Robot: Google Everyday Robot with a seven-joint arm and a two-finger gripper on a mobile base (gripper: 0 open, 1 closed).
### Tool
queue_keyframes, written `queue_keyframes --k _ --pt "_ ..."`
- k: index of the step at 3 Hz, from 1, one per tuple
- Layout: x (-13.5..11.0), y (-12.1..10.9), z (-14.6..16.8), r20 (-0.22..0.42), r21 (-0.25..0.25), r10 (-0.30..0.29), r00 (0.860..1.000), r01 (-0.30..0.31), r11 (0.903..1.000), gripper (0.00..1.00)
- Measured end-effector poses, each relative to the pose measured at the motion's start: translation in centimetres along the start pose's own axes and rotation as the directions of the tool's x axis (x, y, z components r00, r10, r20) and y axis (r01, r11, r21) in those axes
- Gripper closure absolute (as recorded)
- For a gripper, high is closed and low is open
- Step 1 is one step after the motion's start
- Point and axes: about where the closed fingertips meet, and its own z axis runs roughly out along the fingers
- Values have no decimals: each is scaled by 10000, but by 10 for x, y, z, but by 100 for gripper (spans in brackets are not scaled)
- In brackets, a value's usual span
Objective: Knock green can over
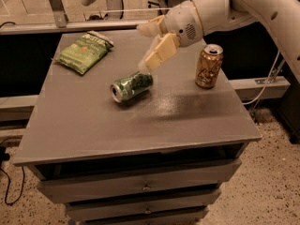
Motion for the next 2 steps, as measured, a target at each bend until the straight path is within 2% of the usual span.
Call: queue_keyframes --k 1,2 --pt "1 7 -12 -17 283 -29 10000 29 9996 0" --pt "15 0 -42 -413 1180 -234 9989 282 9926 0"
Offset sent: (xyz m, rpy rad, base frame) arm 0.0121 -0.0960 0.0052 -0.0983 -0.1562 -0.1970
